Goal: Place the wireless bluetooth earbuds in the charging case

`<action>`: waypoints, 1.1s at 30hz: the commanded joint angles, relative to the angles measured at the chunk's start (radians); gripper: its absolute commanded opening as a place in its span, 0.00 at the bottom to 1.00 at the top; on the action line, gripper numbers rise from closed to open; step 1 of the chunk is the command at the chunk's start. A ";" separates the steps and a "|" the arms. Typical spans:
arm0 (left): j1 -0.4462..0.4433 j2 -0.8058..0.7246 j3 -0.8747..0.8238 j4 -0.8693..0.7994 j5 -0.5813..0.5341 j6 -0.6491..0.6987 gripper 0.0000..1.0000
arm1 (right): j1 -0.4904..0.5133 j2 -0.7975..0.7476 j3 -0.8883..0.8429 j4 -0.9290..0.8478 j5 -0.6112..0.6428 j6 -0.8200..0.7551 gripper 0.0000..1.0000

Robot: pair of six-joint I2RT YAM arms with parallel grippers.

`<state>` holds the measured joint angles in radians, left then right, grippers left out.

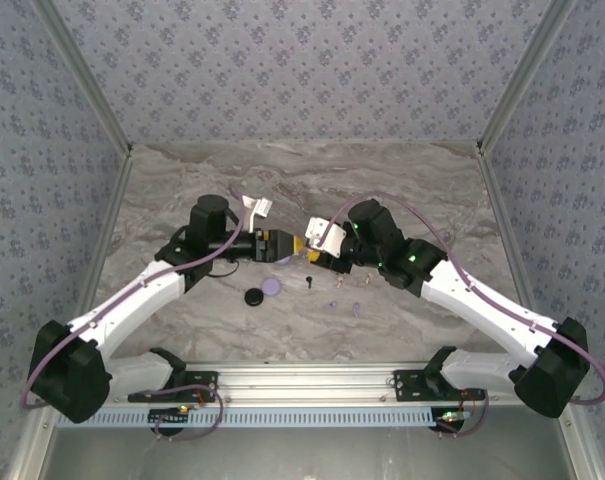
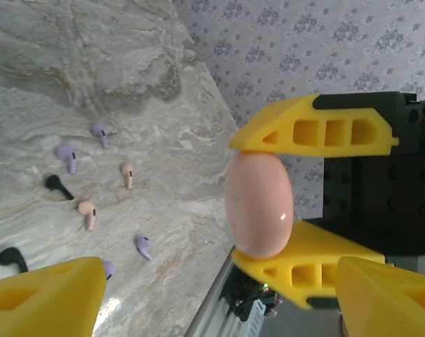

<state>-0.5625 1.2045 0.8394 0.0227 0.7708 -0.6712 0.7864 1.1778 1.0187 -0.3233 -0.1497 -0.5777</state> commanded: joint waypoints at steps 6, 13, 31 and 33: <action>-0.064 0.071 0.074 0.107 0.019 -0.019 0.68 | 0.016 -0.012 0.020 0.022 0.010 -0.011 0.46; -0.093 0.104 0.081 0.111 0.046 -0.014 0.49 | 0.020 -0.003 0.024 0.032 0.028 -0.005 0.46; -0.091 0.054 0.079 0.058 -0.156 0.126 0.06 | -0.070 -0.027 0.042 -0.094 -0.103 0.103 0.91; -0.085 0.034 0.079 0.037 -0.219 0.186 0.01 | -0.096 -0.049 0.036 -0.126 -0.155 0.129 0.97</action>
<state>-0.6544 1.2942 0.8940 0.0784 0.6556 -0.5896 0.7181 1.1721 1.0275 -0.3740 -0.2070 -0.5022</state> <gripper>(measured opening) 0.221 0.943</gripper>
